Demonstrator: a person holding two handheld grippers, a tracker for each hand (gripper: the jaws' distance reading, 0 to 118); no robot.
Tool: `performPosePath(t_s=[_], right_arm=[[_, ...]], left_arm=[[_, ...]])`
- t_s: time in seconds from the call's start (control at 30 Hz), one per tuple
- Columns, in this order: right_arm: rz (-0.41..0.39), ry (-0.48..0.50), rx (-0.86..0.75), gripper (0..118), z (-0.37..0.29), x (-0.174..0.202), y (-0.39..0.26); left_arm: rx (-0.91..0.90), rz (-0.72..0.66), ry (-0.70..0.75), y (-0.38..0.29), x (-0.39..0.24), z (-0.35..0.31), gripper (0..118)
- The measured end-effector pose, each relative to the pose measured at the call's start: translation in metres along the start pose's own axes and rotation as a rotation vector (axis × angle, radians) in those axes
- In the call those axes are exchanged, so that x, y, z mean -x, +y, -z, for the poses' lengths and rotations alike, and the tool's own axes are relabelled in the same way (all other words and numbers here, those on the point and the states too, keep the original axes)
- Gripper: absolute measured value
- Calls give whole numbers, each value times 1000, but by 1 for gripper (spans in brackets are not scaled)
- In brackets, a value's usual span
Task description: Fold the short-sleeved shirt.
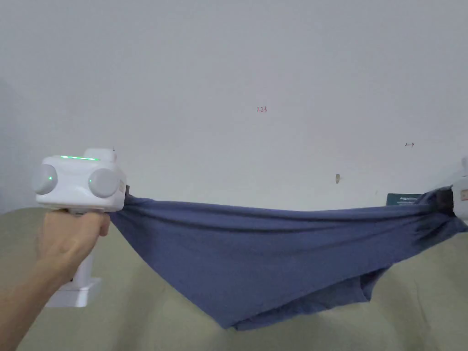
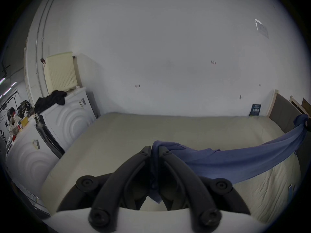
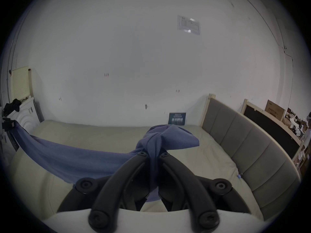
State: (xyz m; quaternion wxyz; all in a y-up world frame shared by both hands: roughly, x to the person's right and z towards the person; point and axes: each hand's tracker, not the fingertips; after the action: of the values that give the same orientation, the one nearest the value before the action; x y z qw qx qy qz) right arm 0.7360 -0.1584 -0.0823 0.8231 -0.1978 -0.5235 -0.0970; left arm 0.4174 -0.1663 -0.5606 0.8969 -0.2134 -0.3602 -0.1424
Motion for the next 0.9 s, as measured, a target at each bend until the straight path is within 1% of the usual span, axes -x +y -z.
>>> performPosePath(t_s=[0.07, 0.17, 0.27, 0.33, 0.37, 0.43, 0.5, 0.6, 0.77, 0.9], right_arm=[[38, 15, 24, 10, 0, -4, -24], [15, 18, 81, 10, -7, -8, -64], [31, 23, 101, 10, -27, -17, -104], [23, 27, 130, 10, -44, -22, -132], [-1, 24, 152, 10, -55, -25, -146], [12, 41, 167, 10, -77, -32, -173], [44, 49, 179, 10, -100, -38, -199], [22, 58, 208, 10, -139, -42, -240], [70, 73, 254, 10, -195, -58, -297], [102, 75, 292, 10, -227, -69, -336]], left_arm=[[28, 4, -8, -22, -2, 4, 7], [73, 13, -23, -58, -2, 1, 7], [106, 0, -51, -94, 3, -11, 7], [123, 8, -58, -118, 9, -22, 7], [138, 20, -64, -130, 11, -30, 7], [151, 30, -72, -153, 16, -48, 7], [161, 36, -84, -177, 24, -69, 7], [186, 24, -109, -214, 36, -105, 7], [230, 40, -129, -276, 54, -158, 7], [280, -1, -160, -317, 67, -187, 7]])
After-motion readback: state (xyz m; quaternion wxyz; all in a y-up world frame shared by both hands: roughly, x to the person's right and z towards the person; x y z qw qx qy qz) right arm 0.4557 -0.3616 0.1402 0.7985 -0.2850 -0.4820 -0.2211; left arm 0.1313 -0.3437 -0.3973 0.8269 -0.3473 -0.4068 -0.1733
